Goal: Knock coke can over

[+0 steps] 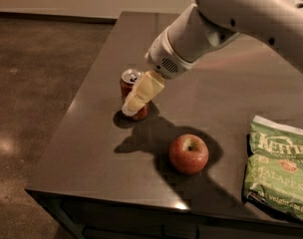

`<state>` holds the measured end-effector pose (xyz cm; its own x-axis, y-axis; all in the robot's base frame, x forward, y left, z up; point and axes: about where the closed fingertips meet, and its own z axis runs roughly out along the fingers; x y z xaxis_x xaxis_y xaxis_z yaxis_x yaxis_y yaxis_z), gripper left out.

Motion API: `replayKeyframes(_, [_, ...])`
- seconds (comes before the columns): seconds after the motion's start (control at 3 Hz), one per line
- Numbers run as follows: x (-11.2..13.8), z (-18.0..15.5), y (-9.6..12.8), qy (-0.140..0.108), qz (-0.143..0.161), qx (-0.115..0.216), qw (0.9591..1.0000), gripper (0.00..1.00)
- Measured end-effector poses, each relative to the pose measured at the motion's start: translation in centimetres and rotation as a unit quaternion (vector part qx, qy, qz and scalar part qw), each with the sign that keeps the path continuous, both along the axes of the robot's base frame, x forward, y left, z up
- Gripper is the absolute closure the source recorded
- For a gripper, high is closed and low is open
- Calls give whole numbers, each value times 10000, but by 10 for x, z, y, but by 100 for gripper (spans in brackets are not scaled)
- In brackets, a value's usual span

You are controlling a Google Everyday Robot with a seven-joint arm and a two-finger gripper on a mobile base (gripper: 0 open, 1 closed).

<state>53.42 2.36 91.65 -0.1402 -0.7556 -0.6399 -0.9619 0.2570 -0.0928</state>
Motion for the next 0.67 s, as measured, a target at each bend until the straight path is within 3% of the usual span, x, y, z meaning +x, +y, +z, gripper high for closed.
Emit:
replayKeyframes(0.33, [3, -3, 13, -12, 70, 86, 9999, 16])
replayKeyframes(0.67, [4, -5, 18, -18, 97, 142, 9999, 39])
